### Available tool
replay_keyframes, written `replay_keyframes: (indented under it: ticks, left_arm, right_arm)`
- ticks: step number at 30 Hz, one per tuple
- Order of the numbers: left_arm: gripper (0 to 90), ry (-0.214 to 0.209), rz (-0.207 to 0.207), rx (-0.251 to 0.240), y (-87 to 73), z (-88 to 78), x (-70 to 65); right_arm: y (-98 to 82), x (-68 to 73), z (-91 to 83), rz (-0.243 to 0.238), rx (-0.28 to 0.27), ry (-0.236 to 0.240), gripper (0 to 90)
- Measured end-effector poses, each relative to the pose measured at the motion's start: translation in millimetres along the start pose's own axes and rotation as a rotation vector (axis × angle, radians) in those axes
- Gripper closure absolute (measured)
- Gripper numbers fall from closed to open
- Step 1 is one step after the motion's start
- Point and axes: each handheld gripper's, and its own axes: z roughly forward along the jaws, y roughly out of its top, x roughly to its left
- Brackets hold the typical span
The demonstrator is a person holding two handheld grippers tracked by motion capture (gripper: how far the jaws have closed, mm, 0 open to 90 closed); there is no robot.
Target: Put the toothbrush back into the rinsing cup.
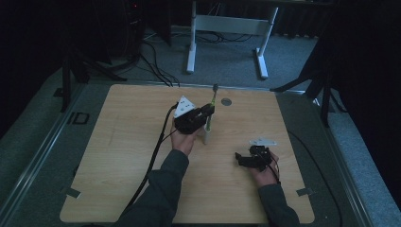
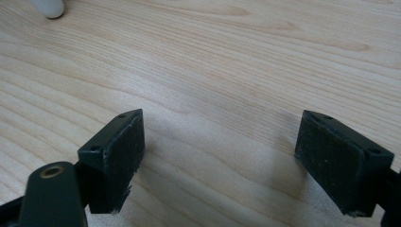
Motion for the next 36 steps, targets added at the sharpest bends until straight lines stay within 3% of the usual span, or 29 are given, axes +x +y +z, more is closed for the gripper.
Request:
replay_keyframes:
  ticks: [15,36]
  left_arm:
    - [78.7,0.011,0.023,0.018,-6.2,5.7,2.6]
    - [78.2,-0.002,-0.008,0.066,-22.9,5.9,8.1]
  right_arm:
    - [-0.1,0.1,-0.2,-0.001,0.001,0.001,16.3]
    - [-0.4,0.3,-0.6,-0.003,0.002,0.001,16.3]
